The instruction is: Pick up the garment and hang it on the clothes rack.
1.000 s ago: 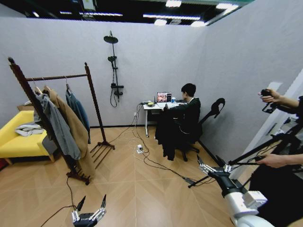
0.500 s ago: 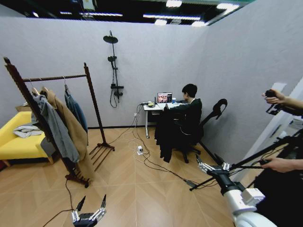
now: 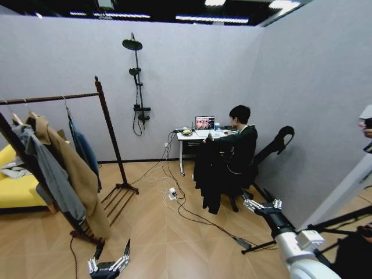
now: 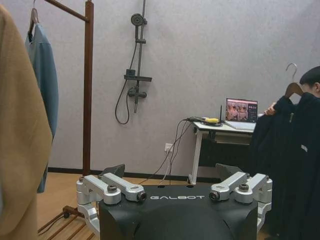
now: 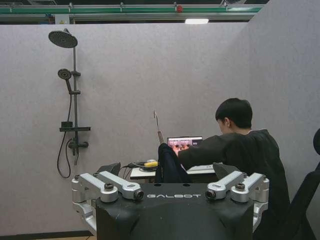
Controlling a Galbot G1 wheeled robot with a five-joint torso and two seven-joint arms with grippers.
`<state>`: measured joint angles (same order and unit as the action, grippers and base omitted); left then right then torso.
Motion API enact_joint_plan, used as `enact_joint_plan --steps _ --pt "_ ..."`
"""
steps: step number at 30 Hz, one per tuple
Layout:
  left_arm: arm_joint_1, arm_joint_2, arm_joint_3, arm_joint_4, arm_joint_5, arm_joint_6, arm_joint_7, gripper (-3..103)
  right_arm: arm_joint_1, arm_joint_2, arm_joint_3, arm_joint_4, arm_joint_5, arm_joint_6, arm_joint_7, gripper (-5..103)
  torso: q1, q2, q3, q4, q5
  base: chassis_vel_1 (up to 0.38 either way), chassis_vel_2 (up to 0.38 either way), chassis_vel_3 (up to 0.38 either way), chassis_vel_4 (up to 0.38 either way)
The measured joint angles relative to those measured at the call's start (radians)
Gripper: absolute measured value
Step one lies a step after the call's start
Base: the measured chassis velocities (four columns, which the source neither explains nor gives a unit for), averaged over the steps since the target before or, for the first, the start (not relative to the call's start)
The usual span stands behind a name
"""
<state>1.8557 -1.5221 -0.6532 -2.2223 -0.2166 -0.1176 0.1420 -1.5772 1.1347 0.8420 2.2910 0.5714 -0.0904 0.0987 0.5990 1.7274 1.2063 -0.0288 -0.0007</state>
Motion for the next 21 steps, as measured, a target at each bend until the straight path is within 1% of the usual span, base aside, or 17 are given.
enact_joint_plan --steps 1,2,3,5,7,8,10,11,12,13,14,15,17,18,21 --pt "0.0 0.0 0.0 0.0 0.0 0.0 0.0 100 0.0 0.0 0.0 0.0 0.0 0.0 0.0 100 0.0 0.0 0.0 0.0 0.0 -0.376 0.36 0.386 -0.367" --pt "0.0 0.0 0.0 0.0 0.0 0.0 0.0 100 0.001 0.002 0.0 -0.001 0.0 0.001 -0.001 100 0.0 0.0 0.0 0.0002 0.0012 -0.351 0.39 0.362 -0.374" --pt "0.0 0.0 0.0 0.0 0.0 0.0 0.0 100 0.001 0.002 0.0 -0.001 0.0 0.001 -0.001 100 0.0 0.0 0.0 0.0002 0.0012 -0.351 0.39 0.362 -0.374" --pt "0.0 0.0 0.0 0.0 0.0 0.0 0.0 100 0.002 0.004 0.0 -0.001 0.0 0.003 -0.001 100 0.0 0.0 0.0 0.0001 -0.0001 -0.377 0.351 0.385 -0.343" --pt "0.0 0.0 0.0 0.0 0.0 0.0 0.001 100 0.002 0.004 0.001 0.0 0.0 0.004 -0.001 100 0.0 0.0 0.0 0.0 0.0004 -0.397 0.347 0.351 -0.374" --pt "0.0 0.0 0.0 0.0 0.0 0.0 0.0 100 0.003 0.004 0.002 0.001 0.0 0.004 -0.002 100 0.0 0.0 0.0 0.0004 0.0017 -0.339 0.399 0.351 -0.343" --pt "0.0 0.0 0.0 0.0 0.0 0.0 0.0 100 0.003 0.004 0.003 0.003 0.0 0.004 -0.002 100 0.001 0.0 0.0 0.0002 0.0011 -0.339 0.354 0.354 -0.343" --pt "0.0 0.0 0.0 0.0 0.0 0.0 0.0 100 0.003 0.003 0.006 0.007 0.0 0.005 -0.001 100 0.0 0.0 0.0 0.0 0.0 -0.36 0.354 0.361 -0.365" --pt "0.0 0.0 0.0 0.0 0.0 0.0 0.0 100 0.003 0.003 0.006 0.007 0.0 0.005 -0.001 100 0.0 0.0 0.0 0.0 0.0 -0.36 0.354 0.361 -0.365" --pt "0.0 0.0 0.0 0.0 0.0 0.0 0.0 100 0.003 0.002 0.01 0.008 0.0 0.006 -0.001 100 0.0 0.0 0.0 0.0003 0.0014 -0.342 0.349 0.314 -0.361" --pt "0.0 0.0 0.0 0.0 0.0 0.0 0.0 100 0.002 0.002 0.012 0.009 -0.001 0.007 0.0 100 0.0 0.0 0.0 0.0001 0.0012 -0.334 0.343 0.314 -0.355" --pt "0.0 0.0 0.0 0.0 0.0 0.0 0.0 100 0.002 0.002 0.014 0.011 -0.001 0.008 0.0 100 0.0 0.0 0.0 0.0002 -0.0001 -0.331 0.308 0.351 -0.355" --pt "0.0 0.0 0.0 0.0 0.0 0.0 0.0 100 0.001 0.001 0.015 0.011 -0.002 0.008 0.001 100 0.0 0.0 0.0 0.0 0.0002 -0.331 0.308 0.334 -0.35" --pt "0.0 0.0 0.0 0.0 0.0 0.0 0.0 100 0.001 0.001 0.016 0.011 -0.003 0.009 0.002 100 0.0 0.0 0.0 0.0002 0.0013 -0.333 0.365 0.334 -0.367" --pt "0.0 0.0 0.0 0.0 0.0 0.0 0.0 100 0.003 -0.001 0.017 0.011 -0.005 0.009 0.004 100 0.0 0.0 0.0 0.0001 0.0005 -0.339 0.338 0.343 -0.367"
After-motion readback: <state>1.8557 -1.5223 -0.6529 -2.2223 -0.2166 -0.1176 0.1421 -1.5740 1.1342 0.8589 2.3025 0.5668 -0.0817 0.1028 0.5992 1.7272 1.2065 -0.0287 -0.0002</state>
